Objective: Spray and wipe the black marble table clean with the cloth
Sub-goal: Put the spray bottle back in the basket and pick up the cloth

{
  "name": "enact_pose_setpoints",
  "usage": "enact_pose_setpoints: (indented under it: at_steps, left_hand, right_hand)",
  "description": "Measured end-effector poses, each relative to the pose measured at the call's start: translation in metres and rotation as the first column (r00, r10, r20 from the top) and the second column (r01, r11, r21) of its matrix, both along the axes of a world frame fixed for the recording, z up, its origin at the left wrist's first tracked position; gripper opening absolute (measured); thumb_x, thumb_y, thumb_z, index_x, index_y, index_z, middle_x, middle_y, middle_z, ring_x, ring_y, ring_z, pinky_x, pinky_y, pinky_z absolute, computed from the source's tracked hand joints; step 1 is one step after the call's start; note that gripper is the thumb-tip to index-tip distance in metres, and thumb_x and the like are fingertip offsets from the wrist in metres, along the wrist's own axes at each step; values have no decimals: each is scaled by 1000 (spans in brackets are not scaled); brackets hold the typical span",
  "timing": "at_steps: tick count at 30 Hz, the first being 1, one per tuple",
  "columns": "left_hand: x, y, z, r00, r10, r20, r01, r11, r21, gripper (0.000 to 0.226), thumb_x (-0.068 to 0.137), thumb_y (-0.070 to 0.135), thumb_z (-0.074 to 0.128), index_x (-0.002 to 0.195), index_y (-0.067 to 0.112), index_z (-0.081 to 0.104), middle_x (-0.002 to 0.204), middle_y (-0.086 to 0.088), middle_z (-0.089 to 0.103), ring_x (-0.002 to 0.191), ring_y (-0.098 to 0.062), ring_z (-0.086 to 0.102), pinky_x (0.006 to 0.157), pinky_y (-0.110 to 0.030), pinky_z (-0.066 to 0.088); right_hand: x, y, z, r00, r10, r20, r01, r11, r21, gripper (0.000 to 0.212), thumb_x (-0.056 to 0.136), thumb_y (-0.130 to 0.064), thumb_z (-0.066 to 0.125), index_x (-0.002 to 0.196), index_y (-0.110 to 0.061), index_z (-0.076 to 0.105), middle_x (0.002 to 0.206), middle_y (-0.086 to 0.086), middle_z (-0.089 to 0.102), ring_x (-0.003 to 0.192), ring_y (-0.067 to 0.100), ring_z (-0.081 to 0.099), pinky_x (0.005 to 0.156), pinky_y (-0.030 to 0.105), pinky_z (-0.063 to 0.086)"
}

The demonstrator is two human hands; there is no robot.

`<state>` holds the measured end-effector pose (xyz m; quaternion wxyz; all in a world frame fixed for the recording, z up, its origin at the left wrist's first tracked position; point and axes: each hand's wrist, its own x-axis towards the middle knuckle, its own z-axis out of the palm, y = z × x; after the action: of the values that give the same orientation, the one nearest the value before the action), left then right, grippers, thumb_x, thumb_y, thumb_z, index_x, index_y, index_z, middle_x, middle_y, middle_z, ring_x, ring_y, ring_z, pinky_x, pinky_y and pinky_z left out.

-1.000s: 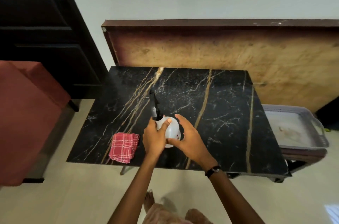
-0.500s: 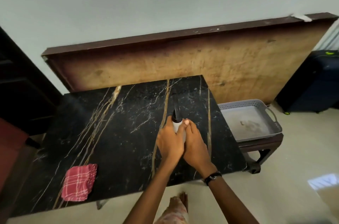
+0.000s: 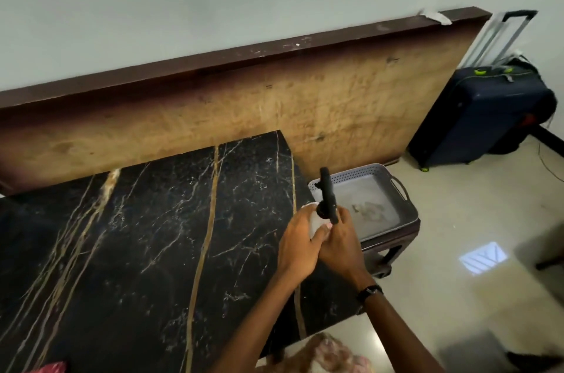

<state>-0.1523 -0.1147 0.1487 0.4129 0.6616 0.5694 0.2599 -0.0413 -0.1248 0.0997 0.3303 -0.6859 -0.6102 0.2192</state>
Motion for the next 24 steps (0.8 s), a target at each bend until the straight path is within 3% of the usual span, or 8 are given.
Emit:
enact_pose_setpoints:
  at_steps: [2, 5, 8, 12, 17, 24]
  left_hand:
    - [14, 5, -13, 998, -60, -13, 59, 997, -50, 47, 90, 29, 55, 135, 29, 41, 146, 8, 42, 131, -11, 42, 108, -35, 38]
    - [30, 14, -34, 995, -99, 11, 100, 986, -132, 43, 91, 28, 55, 133, 26, 45, 145, 8, 43, 128, -6, 41, 109, -31, 36]
    - [47, 24, -53, 996, -86, -12, 82, 979, -186, 39, 93, 28, 52, 132, 24, 47, 143, 5, 47, 126, -5, 42, 102, -21, 34]
    - [74, 38, -80, 1000, 8, -15, -12, 965, -262, 37, 93, 30, 51, 130, 26, 49, 141, 3, 50, 129, -14, 47, 105, -29, 38]
    - [110, 61, -112, 989, 147, 3, -136, 927, -348, 35, 94, 33, 49, 128, 30, 49, 127, -10, 60, 117, -28, 55, 96, -42, 46]
    - [127, 64, -141, 954, 297, 45, -269, 911, -314, 32, 94, 31, 49, 125, 27, 52, 129, -2, 61, 115, -27, 58, 98, -37, 48]
  right_hand:
    - [27, 7, -13, 998, -10, -54, 6, 998, -61, 71, 69, -42, 74, 131, -16, 49, 128, 5, 46, 110, 16, 53, 85, 37, 53]
    - [66, 22, -34, 990, -19, -140, 0, 991, -130, 85, 57, -55, 77, 127, -13, 49, 128, 11, 48, 112, 23, 55, 90, 42, 53]
    - [102, 46, -59, 978, -80, -193, 37, 976, -214, 95, 50, -40, 85, 129, -8, 42, 127, 16, 44, 114, 31, 49, 93, 47, 49]
    - [138, 81, -108, 974, -123, -192, 56, 945, -322, 101, 49, -14, 93, 133, -6, 37, 133, 17, 41, 122, 35, 45, 101, 52, 44]
    - [160, 114, -174, 992, 83, -90, -106, 948, -300, 100, 46, -20, 95, 129, 1, 44, 122, 24, 48, 112, 41, 50, 88, 55, 51]
    - [165, 140, -218, 977, 141, -161, -185, 934, -306, 92, 51, -14, 94, 127, 4, 46, 125, 25, 45, 115, 38, 47, 95, 47, 47]
